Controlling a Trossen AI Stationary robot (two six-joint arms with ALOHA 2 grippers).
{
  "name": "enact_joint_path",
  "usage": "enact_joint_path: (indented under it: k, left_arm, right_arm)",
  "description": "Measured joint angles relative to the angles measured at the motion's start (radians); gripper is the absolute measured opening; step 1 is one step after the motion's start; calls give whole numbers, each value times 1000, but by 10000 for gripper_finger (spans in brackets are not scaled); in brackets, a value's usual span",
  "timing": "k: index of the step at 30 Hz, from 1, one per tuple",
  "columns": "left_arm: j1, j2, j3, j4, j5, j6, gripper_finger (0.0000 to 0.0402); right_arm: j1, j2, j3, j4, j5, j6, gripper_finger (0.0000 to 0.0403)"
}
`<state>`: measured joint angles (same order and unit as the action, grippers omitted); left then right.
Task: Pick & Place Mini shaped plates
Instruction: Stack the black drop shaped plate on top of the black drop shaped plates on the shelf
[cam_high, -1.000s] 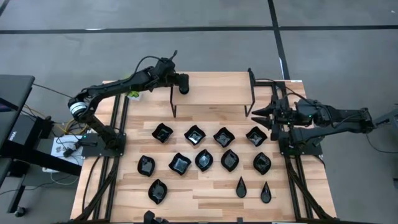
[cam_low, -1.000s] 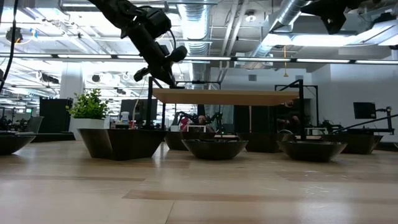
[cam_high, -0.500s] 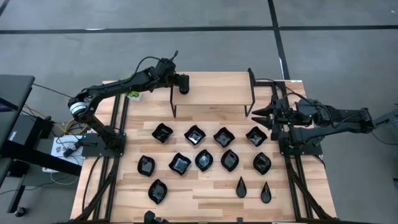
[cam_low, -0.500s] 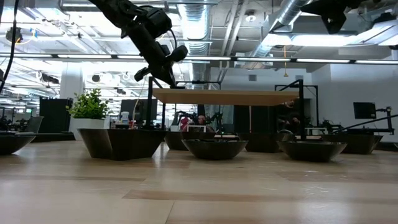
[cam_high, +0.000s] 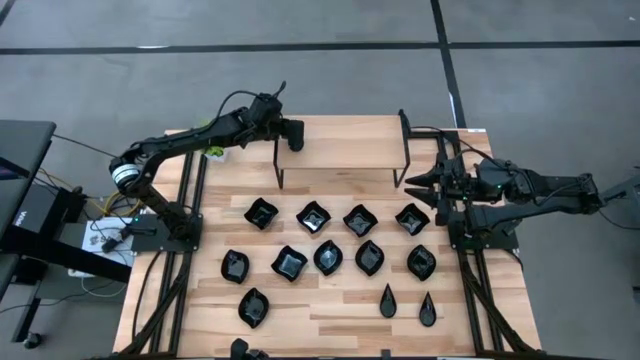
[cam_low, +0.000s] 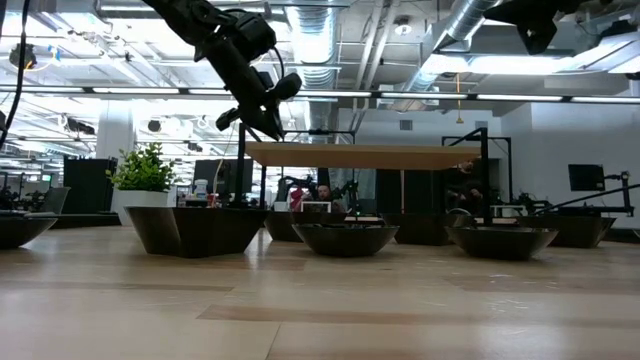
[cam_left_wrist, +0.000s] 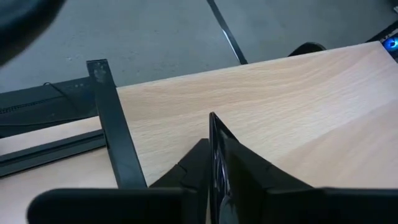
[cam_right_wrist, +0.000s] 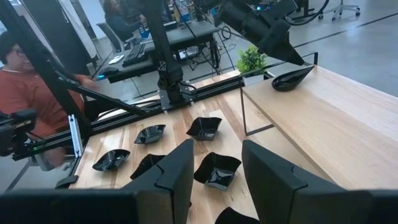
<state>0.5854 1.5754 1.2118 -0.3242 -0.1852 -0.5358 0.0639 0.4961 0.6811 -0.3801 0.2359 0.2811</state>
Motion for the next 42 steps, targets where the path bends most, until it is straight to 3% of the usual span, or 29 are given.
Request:
enact_joint_path:
  k: [4,8,11,18,22,28,34,37,42]
  left_arm:
    - [-9,-47,0,-5,11,-1,60]
    - [-62,-137,0,-32,116,0,59]
    - [-150,-211,-11,-47,162,34,58]
    - [-398,-379,-135,-43,162,61,57]
    - [-531,-462,-236,20,106,60,57]
    - [-661,-598,-405,186,17,55,57]
    - [-717,-755,-560,288,-17,22,57]
    - [-739,-816,-607,302,-14,18,57]
    - [-749,-870,-643,307,-13,14,57]
  right_arm:
    - [0,0,0,0,0,0,131]
    - [0,0,0,-12,0,0,131]
    - [0,0,0,-46,0,37,131]
    - [0,1,0,-89,-8,232,131]
    - [18,1,0,-51,-97,313,133]
    - [184,89,5,142,-130,335,132]
    - [383,258,48,149,-110,494,124]
    - [466,340,85,109,-107,620,116]
    - [584,460,132,-147,-153,937,102]
